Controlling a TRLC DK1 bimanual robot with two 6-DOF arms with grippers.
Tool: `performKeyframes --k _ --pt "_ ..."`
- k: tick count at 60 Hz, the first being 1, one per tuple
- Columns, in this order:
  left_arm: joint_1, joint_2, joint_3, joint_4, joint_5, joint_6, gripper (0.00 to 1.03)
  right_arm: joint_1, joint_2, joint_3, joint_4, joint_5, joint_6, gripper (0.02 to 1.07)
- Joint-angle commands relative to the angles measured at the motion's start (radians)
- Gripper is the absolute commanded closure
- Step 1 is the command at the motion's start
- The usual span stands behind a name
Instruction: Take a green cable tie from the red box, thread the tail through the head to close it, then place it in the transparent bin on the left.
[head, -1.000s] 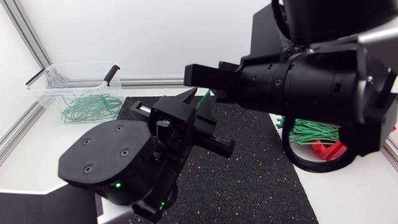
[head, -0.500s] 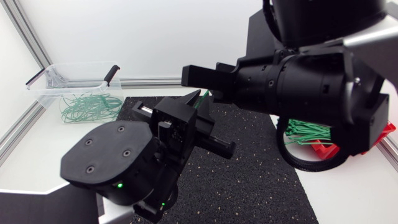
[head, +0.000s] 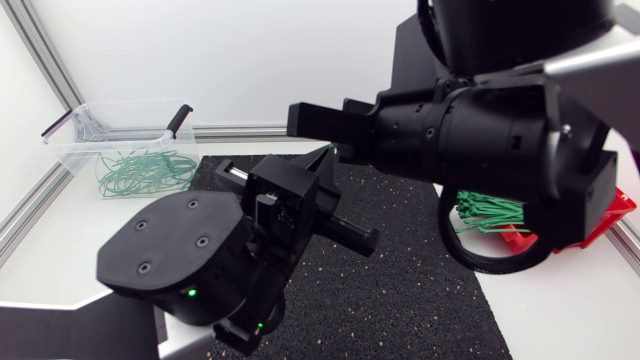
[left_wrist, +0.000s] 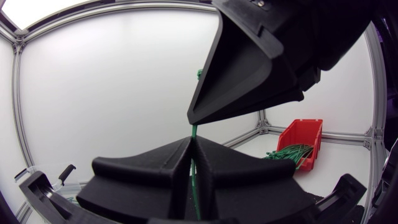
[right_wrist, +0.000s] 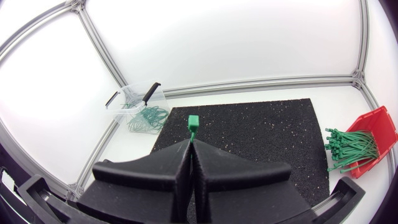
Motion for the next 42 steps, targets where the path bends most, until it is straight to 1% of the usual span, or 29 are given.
performKeyframes --k 1,19,23,24,27,30,31,33,37,42 --pt "0.009 -0.010 -0.011 0.021 0.006 0.025 1.00 0.008 0.012 -0.022 0.011 -0.003 0.001 1.01" --pt "0.028 -0.016 -0.016 0.019 0.015 0.025 1.00 0.006 -0.005 -0.041 0.048 -0.050 -0.002 1.01" --pt "0.031 -0.016 -0.019 0.019 0.015 0.023 1.00 0.003 -0.011 -0.042 0.062 -0.082 -0.005 1.01" --pt "0.031 -0.016 -0.020 0.019 0.017 0.023 1.00 0.002 -0.016 -0.045 0.070 -0.095 -0.008 1.00" --pt "0.034 -0.016 -0.022 0.019 0.019 0.023 1.00 -0.012 -0.028 -0.061 0.106 -0.141 -0.008 0.81" --pt "0.035 -0.021 -0.025 0.019 0.020 0.023 1.00 -0.040 -0.037 -0.068 0.116 -0.194 -0.008 0.56" --pt "0.035 -0.021 -0.027 0.019 0.022 0.025 1.00 -0.047 -0.040 -0.067 0.114 -0.214 -0.007 0.50" --pt "0.037 -0.024 -0.027 0.018 0.022 0.023 1.00 -0.063 -0.045 -0.070 0.113 -0.239 -0.008 0.42" --pt "0.041 -0.031 -0.031 0.016 0.025 0.023 1.00 -0.087 -0.054 -0.074 0.116 -0.266 -0.017 0.31" --pt "0.043 -0.045 -0.040 0.013 0.040 0.023 1.00 -0.132 -0.071 -0.077 0.122 -0.343 -0.068 0.27"
